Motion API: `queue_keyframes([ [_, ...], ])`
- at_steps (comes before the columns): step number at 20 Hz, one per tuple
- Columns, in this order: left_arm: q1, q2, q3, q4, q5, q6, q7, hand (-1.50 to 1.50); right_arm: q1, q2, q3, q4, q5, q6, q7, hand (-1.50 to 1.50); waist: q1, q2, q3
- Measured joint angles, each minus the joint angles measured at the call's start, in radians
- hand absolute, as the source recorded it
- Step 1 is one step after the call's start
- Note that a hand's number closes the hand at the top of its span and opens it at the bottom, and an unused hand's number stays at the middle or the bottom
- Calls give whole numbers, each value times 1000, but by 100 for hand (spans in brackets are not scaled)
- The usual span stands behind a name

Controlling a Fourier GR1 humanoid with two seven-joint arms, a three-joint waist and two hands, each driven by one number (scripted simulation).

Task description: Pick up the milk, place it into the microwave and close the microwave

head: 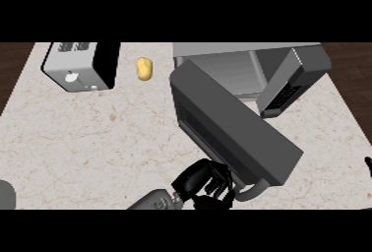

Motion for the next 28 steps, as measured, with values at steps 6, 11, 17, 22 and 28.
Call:
queue_keyframes([
  [6, -58, 2, -52, 3, 105, 160, 10, 150, -21, -31, 15, -76, -52, 40, 47, -150, -40, 8, -3],
  [11, -86, 0, -41, -26, 201, 259, -53, 150, -32, -56, 25, -116, -89, 68, 84, -150, -70, 18, -6],
  [17, -146, -2, -1, -36, 329, 315, -114, 150, -55, -82, 38, -157, -129, 95, 130, -150, -108, 32, -7],
  [22, -218, -4, 34, -5, 423, 333, -131, 150, -73, -110, 33, -179, -163, 116, 164, -150, -139, 41, -6],
  [28, -305, -8, 79, 67, 516, 345, -138, 150, -95, -156, 13, -196, -200, 139, 206, -150, -167, 52, -5],
])
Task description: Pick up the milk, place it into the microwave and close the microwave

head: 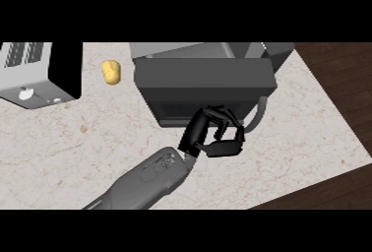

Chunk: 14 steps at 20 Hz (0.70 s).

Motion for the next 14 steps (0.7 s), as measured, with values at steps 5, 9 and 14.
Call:
queue_keyframes([
  [5, -65, 0, 36, 55, 69, -4, -16, 150, -18, -27, -16, -4, -28, 8, 28, -150, -19, 9, 1],
  [9, -110, 0, 66, 90, 119, -18, -48, 150, -37, -41, -22, -4, -51, 13, 46, -150, -29, 18, 1],
  [14, -126, 0, 74, 115, 166, -28, -97, 150, -67, -63, -39, 1, -83, 14, 70, -150, -35, 21, 2],
])
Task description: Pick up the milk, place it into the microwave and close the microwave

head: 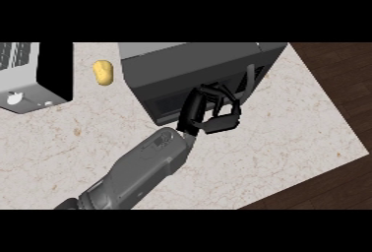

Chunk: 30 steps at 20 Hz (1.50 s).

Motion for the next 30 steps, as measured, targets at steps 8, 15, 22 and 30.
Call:
queue_keyframes([
  [8, -4, 0, -11, 15, 52, -1, -66, 150, -46, -42, -33, 22, -36, -1, 31, -150, -7, 1, 3],
  [15, -7, 0, -20, 28, 87, 5, -114, 150, -83, -84, -68, 49, -59, -1, 51, -150, -15, 1, 5],
  [22, -11, 1, -29, 38, 117, 6, -156, 150, -121, -128, -99, 78, -77, 7, 62, -150, -21, 3, 7],
  [30, -20, 0, -42, 49, 149, 7, -188, 150, -157, -198, -140, 113, -62, 18, 67, -150, -23, 5, 8],
])
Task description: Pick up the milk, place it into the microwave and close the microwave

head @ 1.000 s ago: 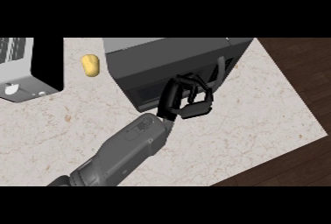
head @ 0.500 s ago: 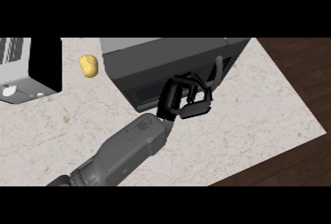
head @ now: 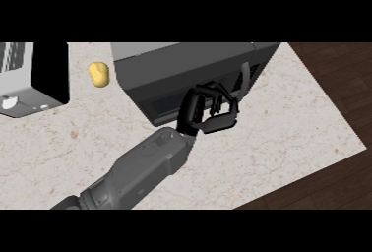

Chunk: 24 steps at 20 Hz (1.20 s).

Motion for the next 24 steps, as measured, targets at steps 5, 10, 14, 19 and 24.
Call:
queue_keyframes([
  [5, -7, 0, -11, 6, 18, -3, -18, 150, -22, -27, -18, 31, -5, 9, -2, -150, 1, 2, 2],
  [10, -13, 0, -22, 9, 34, -3, -35, 150, -41, -38, -24, 76, -34, 28, -2, -150, 4, 6, 3],
  [14, -18, 0, -30, 13, 50, -1, -44, 150, -58, -46, -28, 112, -63, 44, -1, -150, 4, 7, 4],
  [19, -26, 0, -41, 17, 66, -5, -57, 150, -77, -56, -35, 161, -93, 64, -1, -150, 8, 10, 5],
  [24, -31, 0, -51, 22, 83, -5, -69, 150, -97, -73, -43, 204, -118, 88, -3, -150, 8, 10, 5],
])
